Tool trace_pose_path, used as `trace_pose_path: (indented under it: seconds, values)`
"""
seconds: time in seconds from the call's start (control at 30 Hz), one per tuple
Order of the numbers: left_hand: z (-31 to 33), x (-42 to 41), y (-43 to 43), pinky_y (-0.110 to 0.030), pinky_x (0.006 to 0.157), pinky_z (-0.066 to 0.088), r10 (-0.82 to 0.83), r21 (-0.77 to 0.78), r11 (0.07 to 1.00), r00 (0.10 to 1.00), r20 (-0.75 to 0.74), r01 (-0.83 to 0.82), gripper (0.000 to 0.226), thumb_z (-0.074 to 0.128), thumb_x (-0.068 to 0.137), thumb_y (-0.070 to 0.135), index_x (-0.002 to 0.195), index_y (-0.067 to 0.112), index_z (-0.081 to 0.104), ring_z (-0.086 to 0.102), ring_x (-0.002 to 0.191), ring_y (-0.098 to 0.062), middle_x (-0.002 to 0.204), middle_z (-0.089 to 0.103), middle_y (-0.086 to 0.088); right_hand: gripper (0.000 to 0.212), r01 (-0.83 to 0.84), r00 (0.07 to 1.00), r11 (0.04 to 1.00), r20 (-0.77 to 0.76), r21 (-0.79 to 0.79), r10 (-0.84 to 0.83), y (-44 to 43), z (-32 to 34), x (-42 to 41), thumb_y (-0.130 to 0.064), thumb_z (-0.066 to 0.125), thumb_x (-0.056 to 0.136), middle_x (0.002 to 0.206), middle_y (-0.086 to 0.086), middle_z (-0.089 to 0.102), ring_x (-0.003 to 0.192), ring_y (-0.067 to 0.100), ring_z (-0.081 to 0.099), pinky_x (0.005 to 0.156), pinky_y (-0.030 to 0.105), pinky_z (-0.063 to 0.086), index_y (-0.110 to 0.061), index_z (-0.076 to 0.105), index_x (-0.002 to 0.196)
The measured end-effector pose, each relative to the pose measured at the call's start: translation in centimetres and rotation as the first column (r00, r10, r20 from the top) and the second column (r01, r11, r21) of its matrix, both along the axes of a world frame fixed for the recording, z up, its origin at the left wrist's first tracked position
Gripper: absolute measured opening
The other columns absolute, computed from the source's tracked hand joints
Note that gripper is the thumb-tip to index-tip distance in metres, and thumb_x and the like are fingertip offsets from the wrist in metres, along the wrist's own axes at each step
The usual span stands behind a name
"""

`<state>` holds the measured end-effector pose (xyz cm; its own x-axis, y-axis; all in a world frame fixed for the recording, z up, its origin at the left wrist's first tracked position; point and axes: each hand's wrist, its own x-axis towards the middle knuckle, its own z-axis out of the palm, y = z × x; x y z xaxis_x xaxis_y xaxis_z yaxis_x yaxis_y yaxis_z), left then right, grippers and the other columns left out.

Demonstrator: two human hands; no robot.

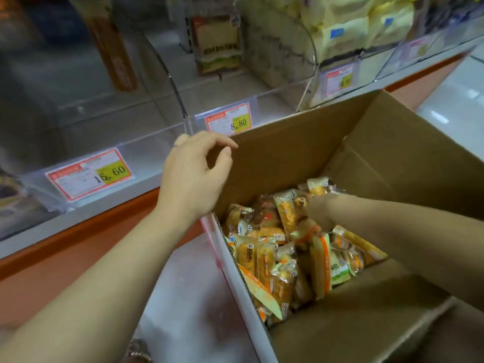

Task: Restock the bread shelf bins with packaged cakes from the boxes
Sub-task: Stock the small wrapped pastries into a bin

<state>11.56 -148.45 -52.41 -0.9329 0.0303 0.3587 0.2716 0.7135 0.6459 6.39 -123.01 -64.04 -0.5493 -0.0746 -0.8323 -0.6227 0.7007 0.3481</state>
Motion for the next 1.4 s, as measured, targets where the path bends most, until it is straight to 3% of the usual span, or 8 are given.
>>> trace_pose_path:
  seconds: [0.2,0.47,0.57,0.7,0.87,1.03,1.17,1.4]
  values:
    - [0.0,0.1,0.0,-0.006,0.074,0.026,0.005,0.019,1.0,1.0,0.021,-0.005,0.017,0.051,0.095,0.022,0.097,0.027,0.067,0.038,0.089,-0.004,0.088,0.051,0.026,0.052,-0.175,0.98,0.984,-0.089,0.043,0.178,0.4,-0.9,0.9,-0.028,0.058,0.092,0.155,0.011,0.025,0.144,0.031,0.016,0.111,0.047,0.026,-0.015,0.043,0.14]
    - [1.1,0.5,0.3,-0.041,0.109,0.03,-0.064,-0.119,0.991,0.997,0.032,0.068,0.016,0.054,0.093,0.02,0.102,0.025,0.067,0.049,0.099,-0.007,0.1,0.057,0.016,0.046,-0.137,0.968,0.951,-0.242,-0.278,0.068,0.6,5.5,0.7,-0.02,0.054,0.089,0.117,0.001,0.06,0.113,0.022,0.054,0.116,0.045,0.019,-0.015,0.043,0.134]
    - [1.7,0.8,0.7,-0.04,0.117,0.016,-0.121,-0.222,0.969,0.992,-0.032,0.111,0.017,0.055,0.092,0.018,0.103,0.024,0.066,0.054,0.104,-0.005,0.102,0.062,0.015,0.043,-0.485,0.822,0.742,-0.532,-0.464,0.204,0.4,9.7,1.5,-0.019,0.067,0.08,0.116,0.002,0.061,0.113,0.024,0.055,0.116,0.047,0.019,-0.017,0.053,0.121]
    - [3.3,1.5,1.9,-0.009,0.09,0.037,-0.266,-0.112,0.957,0.963,0.032,0.268,0.021,0.057,0.093,0.023,0.112,0.025,0.065,0.054,0.1,0.001,0.102,0.059,0.018,0.025,-0.72,0.644,0.378,-0.763,-0.582,0.054,1.0,13.2,3.8,-0.022,0.057,0.084,0.107,0.004,0.066,0.107,0.023,0.059,0.113,0.046,0.026,-0.015,0.059,0.107]
    - [3.7,1.6,3.0,-0.029,0.098,0.048,-0.499,0.128,0.862,0.782,0.373,0.49,0.058,0.059,0.078,0.063,0.13,0.038,0.049,0.057,0.109,0.003,0.124,0.059,0.016,0.032,-0.779,0.574,0.223,-0.81,-0.586,-0.123,1.0,15.0,5.8,-0.024,0.061,0.084,0.116,0.008,0.066,0.113,0.023,0.057,0.11,0.046,0.033,-0.016,0.051,0.114]
    - [4.3,1.7,3.7,-0.021,0.087,0.05,-0.583,0.352,0.807,0.736,0.346,0.474,0.045,0.069,0.079,0.048,0.121,0.034,0.057,0.062,0.098,0.003,0.111,0.065,0.016,0.049,-0.81,0.526,0.191,-0.83,-0.555,-0.185,1.2,15.9,5.7,-0.014,0.073,0.076,0.124,0.012,0.061,0.12,0.027,0.053,0.109,0.048,0.034,-0.013,0.05,0.119]
    - [4.2,0.7,3.5,-0.007,0.072,0.039,-0.309,0.208,0.943,0.915,0.259,0.259,0.035,0.067,0.085,0.035,0.117,0.035,0.053,0.056,0.093,0.002,0.103,0.057,0.024,0.06,-0.606,0.513,0.41,-0.729,-0.682,-0.454,3.4,15.7,3.3,-0.02,0.07,0.081,0.135,0.013,0.05,0.126,0.027,0.046,0.108,0.042,0.036,-0.011,0.045,0.135]
    - [3.6,-0.5,3.7,-0.031,0.084,0.047,-0.144,-0.082,0.981,0.944,0.299,0.175,0.052,0.062,0.086,0.042,0.135,0.031,0.046,0.058,0.106,-0.016,0.125,0.06,0.005,0.058,0.446,0.732,0.692,-0.214,-0.568,-0.647,5.6,10.7,-2.3,-0.024,0.073,0.082,0.124,0.007,0.057,0.111,0.026,0.056,0.09,0.033,0.049,-0.013,0.05,0.134]
